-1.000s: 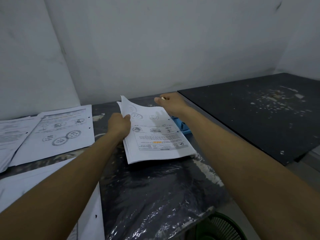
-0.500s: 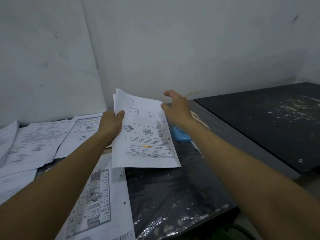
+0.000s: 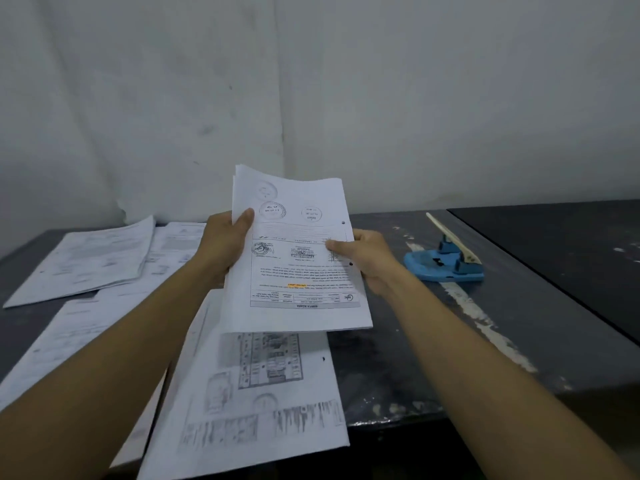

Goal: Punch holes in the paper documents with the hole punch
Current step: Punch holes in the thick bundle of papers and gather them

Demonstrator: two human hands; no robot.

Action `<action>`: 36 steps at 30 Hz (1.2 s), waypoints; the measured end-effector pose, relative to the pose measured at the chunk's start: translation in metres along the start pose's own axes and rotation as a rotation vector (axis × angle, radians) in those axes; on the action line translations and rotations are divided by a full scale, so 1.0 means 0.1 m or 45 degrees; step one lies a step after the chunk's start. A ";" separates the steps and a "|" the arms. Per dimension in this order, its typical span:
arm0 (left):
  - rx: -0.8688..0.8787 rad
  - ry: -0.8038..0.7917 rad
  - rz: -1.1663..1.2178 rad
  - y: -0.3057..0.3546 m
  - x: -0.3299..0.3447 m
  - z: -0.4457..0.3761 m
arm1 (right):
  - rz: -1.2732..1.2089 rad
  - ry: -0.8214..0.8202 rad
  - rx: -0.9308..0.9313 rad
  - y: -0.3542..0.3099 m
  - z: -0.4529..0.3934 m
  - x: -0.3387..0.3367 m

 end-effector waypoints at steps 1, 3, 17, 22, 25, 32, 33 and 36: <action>-0.001 0.010 -0.009 -0.01 -0.08 0.05 | -0.010 -0.006 -0.018 -0.01 0.06 0.07; -0.022 0.025 -0.024 -0.03 -0.25 0.13 | -0.021 -0.013 -0.044 -0.02 0.16 0.19; -0.158 -0.117 -0.111 -0.66 -0.74 0.95 | 0.145 -0.063 -0.002 0.62 0.63 0.43; -0.164 -0.098 -0.082 -0.93 -0.61 1.17 | 0.235 -0.015 -0.018 0.81 0.69 0.40; -0.129 -0.037 -0.017 -0.93 -0.61 1.20 | 0.203 -0.030 -0.026 0.78 0.72 0.41; 0.035 0.088 -0.099 -0.44 -0.78 0.90 | 0.201 -0.078 -0.241 0.08 0.81 0.48; 0.058 0.110 -0.083 -0.32 -0.80 0.84 | 0.219 -0.077 -0.296 -0.04 0.83 0.50; 0.192 0.179 -0.070 0.04 -0.87 0.72 | 0.256 -0.051 -0.440 -0.36 0.88 0.55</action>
Point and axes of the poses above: each hand's wrist, its own z-axis away from the middle knuckle, its own x-axis out of the palm, y = z × x, the point moved 3 cm from there along -z, towards the middle knuckle, and after that the axes turned 6 degrees about x, right-handed, at the moved point
